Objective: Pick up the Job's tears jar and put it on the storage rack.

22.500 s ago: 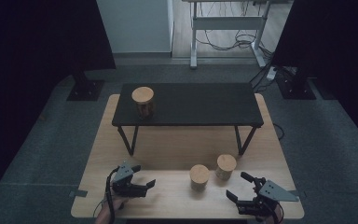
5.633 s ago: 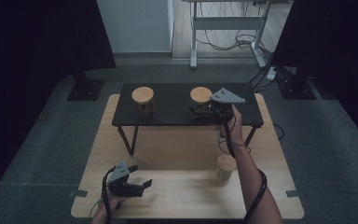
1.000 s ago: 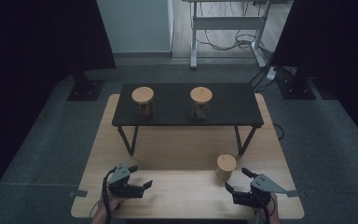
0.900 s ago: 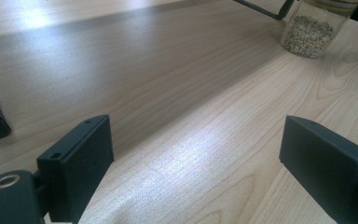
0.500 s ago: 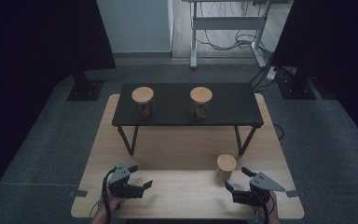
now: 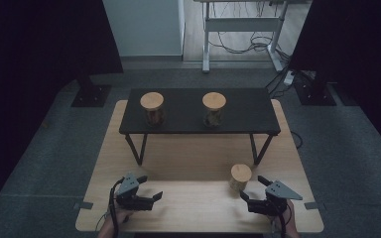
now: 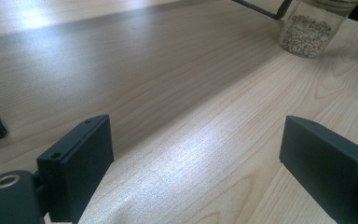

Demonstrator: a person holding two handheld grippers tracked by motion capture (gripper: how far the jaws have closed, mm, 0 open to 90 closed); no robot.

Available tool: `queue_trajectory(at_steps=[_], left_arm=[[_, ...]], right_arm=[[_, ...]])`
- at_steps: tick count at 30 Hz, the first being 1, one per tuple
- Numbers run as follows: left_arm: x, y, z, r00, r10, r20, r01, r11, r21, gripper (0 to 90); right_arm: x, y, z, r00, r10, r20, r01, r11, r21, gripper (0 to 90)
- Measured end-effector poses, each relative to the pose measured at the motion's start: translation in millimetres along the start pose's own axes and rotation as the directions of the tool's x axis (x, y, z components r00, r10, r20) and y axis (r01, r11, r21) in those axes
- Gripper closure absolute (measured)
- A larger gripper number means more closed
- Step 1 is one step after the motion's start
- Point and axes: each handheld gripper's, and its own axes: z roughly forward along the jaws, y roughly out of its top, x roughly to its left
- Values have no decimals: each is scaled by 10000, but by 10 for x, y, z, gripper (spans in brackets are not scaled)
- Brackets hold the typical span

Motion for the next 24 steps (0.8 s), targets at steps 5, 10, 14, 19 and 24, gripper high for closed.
queue_trajectory(at_steps=[5,10,14,19,24], left_arm=[[0,0,5,10000,2,9,-2,10000,12,90],[1,-1,6,10000,0,11,0,10000,17,90],[1,0,6,10000,8,14,-8,10000,17,90],[3,-1,8,10000,-4,9,4,10000,23,90],[2,-1,6,10000,-4,12,4,10000,18,90]], right_arm=[[-25,-8,78,10000,-18,39,17,9998,193,88],[-32,-7,134,10000,-12,9,11,9996,278,88],[-39,-4,178,10000,-23,38,22,9993,368,86],[-64,-1,213,10000,24,75,-27,9992,394,85],[-72,3,240,10000,31,80,-34,9990,442,84]])
